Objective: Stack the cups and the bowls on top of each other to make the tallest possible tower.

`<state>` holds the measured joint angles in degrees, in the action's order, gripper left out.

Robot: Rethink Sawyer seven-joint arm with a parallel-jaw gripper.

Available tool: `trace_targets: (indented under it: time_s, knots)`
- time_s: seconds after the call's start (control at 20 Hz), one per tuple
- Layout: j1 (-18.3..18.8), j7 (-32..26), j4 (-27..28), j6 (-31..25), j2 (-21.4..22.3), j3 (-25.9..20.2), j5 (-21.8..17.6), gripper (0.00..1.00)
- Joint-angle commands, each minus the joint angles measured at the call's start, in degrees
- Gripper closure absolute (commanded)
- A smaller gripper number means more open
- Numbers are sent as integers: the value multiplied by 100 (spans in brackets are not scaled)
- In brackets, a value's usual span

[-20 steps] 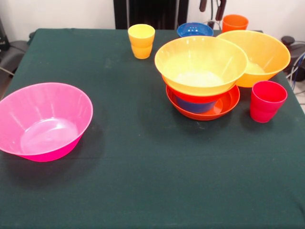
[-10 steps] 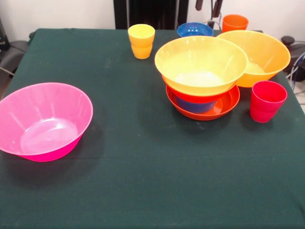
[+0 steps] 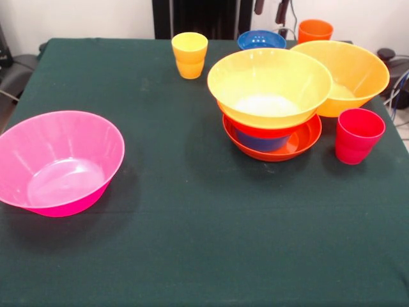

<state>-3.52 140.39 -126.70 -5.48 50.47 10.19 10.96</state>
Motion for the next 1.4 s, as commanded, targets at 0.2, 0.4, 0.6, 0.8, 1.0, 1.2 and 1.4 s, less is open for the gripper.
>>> trace_targets:
  time_s: [0.2,0.4,0.6,0.8,1.0,1.2,1.4]
  knots:
    - [230,856,-738,610,-692,-554,-160,0]
    - [199,933,-916,807,-905,-589,-157,0]
    - [339,1104,-1118,1335,-1279,-802,-233,0]
    - [339,1205,-1211,1725,-1577,-864,-265,0]
    - [371,1258,-1273,1979,-1872,-974,-260,0]
    - [453,1261,-1316,2282,-2305,-1120,-348,0]
    - [536,1247,-1341,2515,-2606,-1182,-477,0]
